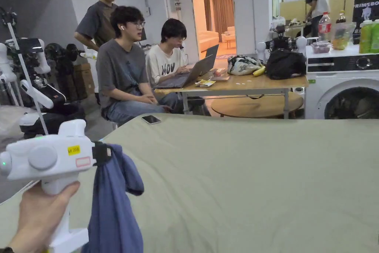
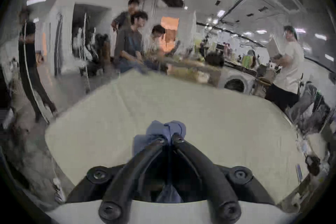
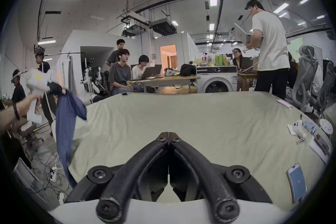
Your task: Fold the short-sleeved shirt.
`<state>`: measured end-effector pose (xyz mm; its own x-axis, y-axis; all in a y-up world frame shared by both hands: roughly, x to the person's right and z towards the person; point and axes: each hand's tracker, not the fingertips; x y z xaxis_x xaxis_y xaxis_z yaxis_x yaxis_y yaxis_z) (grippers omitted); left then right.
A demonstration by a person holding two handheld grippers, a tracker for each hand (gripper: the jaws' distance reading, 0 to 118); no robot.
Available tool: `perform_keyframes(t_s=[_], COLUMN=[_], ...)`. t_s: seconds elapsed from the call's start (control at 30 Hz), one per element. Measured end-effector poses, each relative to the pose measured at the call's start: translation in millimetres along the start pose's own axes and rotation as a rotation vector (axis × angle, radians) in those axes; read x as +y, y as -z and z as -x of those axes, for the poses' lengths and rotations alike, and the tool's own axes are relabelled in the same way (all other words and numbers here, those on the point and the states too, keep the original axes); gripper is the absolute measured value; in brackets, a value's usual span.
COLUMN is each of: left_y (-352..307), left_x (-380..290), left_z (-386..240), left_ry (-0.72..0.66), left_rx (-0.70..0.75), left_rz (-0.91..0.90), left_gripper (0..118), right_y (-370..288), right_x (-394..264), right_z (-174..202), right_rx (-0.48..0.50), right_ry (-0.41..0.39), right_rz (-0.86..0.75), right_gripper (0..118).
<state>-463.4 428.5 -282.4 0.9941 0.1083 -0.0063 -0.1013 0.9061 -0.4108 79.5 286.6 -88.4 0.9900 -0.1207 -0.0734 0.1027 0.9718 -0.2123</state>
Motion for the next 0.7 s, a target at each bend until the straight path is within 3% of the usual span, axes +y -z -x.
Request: perform_keyframes(t_s=[0.17, 0.3, 0.43, 0.53, 0.7], left_y=[-9, 15, 58, 91, 107], left_x=[117, 134, 67, -14, -165], left_z=[-55, -120, -197, -266, -379], left_ry=[0.202, 0.279, 0.317, 0.328, 0.191], left_rx=[0.056, -0.02, -0.163, -0.353, -0.678], left_rz=[-0.193, -0.174, -0.122, 0.017, 0.273], left_gripper=[0, 0, 0, 0, 0], right_y=[-8, -15, -24, -35, -64], right_x=[10, 11, 8, 3, 3], right_z=[-21, -38, -52, -59, -73], right_rx=[-0.058, -0.092, -0.118, -0.141, -0.2], right_ry=[0.006, 0.041, 0.075, 0.065, 0.046], right_rz=[-0.025, -0.036, -0.026, -0.017, -0.022], right_gripper=[0, 0, 0, 0, 0])
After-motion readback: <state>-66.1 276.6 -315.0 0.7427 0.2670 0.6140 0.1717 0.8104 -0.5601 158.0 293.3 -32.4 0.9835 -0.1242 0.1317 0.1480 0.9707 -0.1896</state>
